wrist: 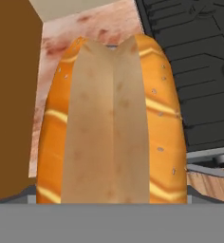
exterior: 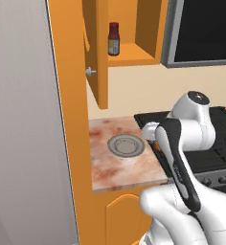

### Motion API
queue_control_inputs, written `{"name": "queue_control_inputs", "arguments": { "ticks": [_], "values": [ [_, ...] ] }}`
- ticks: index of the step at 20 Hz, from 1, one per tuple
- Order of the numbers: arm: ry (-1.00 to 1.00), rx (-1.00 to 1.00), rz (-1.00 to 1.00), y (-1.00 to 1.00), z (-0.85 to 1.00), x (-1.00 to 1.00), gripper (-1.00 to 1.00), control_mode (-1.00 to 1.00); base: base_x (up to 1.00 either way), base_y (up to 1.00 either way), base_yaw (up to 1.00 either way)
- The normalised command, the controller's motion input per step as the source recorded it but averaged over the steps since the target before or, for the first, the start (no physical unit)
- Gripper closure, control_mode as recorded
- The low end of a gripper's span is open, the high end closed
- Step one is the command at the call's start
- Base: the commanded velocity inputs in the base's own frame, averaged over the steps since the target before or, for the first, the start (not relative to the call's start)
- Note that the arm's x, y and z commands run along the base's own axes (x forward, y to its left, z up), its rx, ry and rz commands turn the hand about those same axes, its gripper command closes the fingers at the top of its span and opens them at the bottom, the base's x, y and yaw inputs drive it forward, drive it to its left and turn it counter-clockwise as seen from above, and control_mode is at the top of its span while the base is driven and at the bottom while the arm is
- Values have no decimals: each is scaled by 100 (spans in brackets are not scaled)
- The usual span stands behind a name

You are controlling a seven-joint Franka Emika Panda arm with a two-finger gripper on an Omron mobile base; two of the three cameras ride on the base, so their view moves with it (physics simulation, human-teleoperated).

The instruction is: Move the hot dog bun to the plate on the dining table and place the condiment next to that plate. Then navigate to the fridge and take the sausage and place it on the plate as well.

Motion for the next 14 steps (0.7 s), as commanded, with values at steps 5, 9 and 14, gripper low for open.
{"name": "queue_control_inputs", "arguments": {
  "ticks": [5,9,14],
  "values": [
    [3,0,0,-6,22,-1,100,100,-4,-7,0],
    [0,0,0,0,0,0,100,100,-73,-80,-5],
    [0,0,0,0,0,0,100,100,-96,-85,23]
  ]
}}
